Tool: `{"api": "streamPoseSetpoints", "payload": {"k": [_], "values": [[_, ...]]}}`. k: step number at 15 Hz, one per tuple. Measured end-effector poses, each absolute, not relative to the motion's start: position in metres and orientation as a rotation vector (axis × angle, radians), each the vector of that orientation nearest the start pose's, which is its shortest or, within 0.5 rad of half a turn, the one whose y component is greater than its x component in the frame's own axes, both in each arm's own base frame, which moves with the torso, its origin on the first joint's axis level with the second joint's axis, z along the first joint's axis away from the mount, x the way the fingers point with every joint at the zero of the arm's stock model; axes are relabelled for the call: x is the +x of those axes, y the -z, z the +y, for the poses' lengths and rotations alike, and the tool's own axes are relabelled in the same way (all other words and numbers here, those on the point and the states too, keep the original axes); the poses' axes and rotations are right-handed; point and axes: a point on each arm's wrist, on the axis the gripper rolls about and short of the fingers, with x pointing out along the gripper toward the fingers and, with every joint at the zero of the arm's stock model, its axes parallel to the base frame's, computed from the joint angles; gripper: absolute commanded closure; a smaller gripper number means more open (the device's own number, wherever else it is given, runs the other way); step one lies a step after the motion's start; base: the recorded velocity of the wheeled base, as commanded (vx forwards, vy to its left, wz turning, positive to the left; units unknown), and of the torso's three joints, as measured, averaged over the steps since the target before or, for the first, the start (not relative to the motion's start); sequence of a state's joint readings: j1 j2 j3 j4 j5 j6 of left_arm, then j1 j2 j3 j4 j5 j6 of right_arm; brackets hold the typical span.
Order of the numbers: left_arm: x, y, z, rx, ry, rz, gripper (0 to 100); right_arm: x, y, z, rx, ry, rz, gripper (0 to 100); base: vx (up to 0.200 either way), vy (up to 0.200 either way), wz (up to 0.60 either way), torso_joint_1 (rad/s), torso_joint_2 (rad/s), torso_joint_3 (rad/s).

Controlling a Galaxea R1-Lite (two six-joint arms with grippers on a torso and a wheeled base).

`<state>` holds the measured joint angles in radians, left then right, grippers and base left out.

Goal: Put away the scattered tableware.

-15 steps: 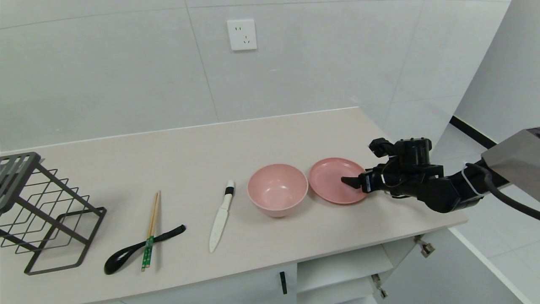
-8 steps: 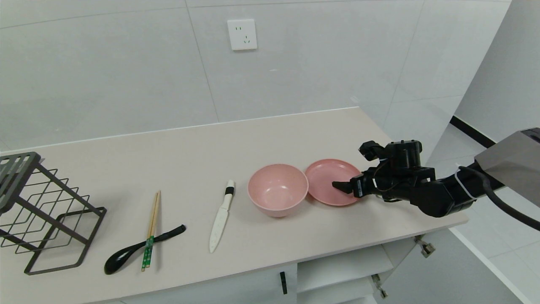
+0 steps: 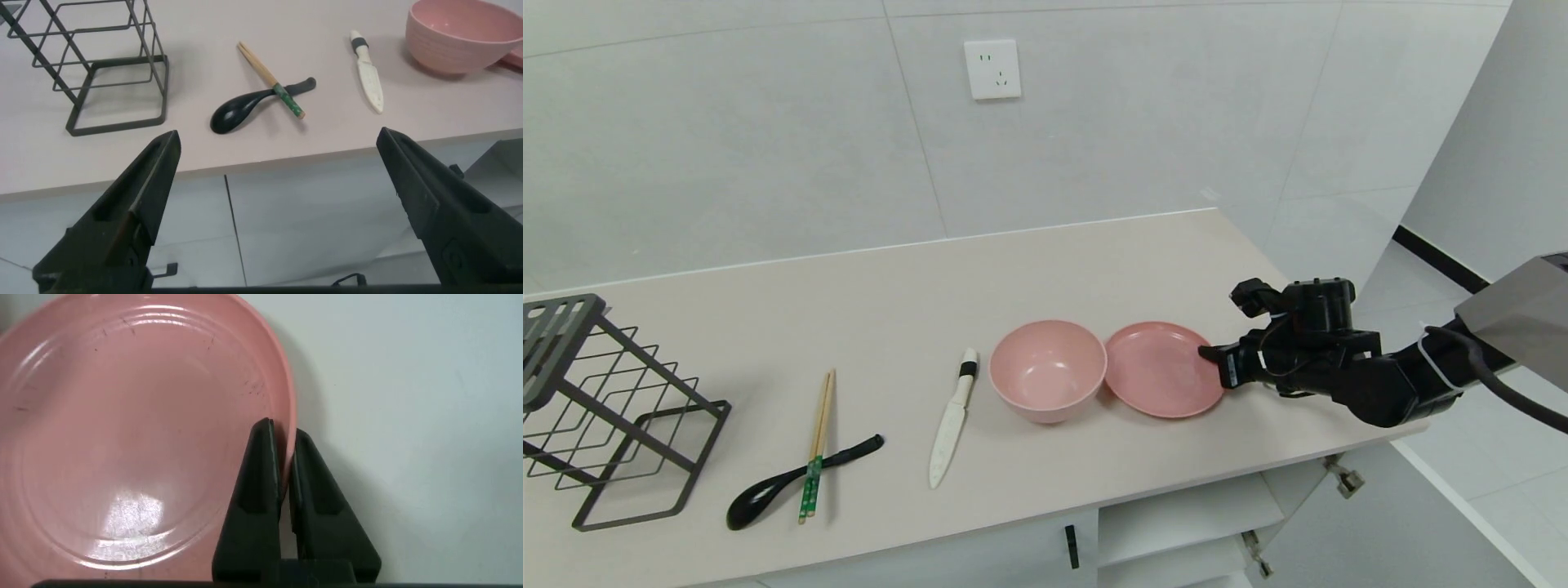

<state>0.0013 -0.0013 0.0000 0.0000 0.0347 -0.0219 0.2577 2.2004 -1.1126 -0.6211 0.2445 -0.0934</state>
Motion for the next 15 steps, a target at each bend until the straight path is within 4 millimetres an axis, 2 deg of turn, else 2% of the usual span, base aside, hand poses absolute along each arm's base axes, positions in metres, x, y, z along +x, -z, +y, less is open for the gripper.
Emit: {"api": "streamPoseSetpoints", "payload": {"k": [2,6,9,12,15], "values": [[-0.023,-0.076,0.001,-0.031,-0.036,-0.003,0,0.399,-0.085,0.108,-0.094,-0.501,0.436,100,0.0,0.0,0.0,0.0,0.0,0.0],[-0.023,-0.076,0.001,-0.03,-0.035,-0.004,0,0.394,-0.128,0.096,-0.115,-0.461,0.259,100,0.0,0.0,0.0,0.0,0.0,0.0],[-0.023,-0.076,0.001,-0.025,-0.035,-0.005,0,0.384,-0.146,0.092,-0.121,-0.454,0.175,100,0.0,0.0,0.0,0.0,0.0,0.0],[-0.023,-0.077,-0.001,0.017,0.03,-0.017,0,0.358,-0.165,0.086,-0.122,-0.453,0.128,100,0.0,0.0,0.0,0.0,0.0,0.0],[-0.024,-0.088,-0.001,0.033,0.038,-0.126,0,0.322,-0.185,0.078,-0.131,-0.454,0.087,100,0.0,0.0,0.0,0.0,0.0,0.0]]}}
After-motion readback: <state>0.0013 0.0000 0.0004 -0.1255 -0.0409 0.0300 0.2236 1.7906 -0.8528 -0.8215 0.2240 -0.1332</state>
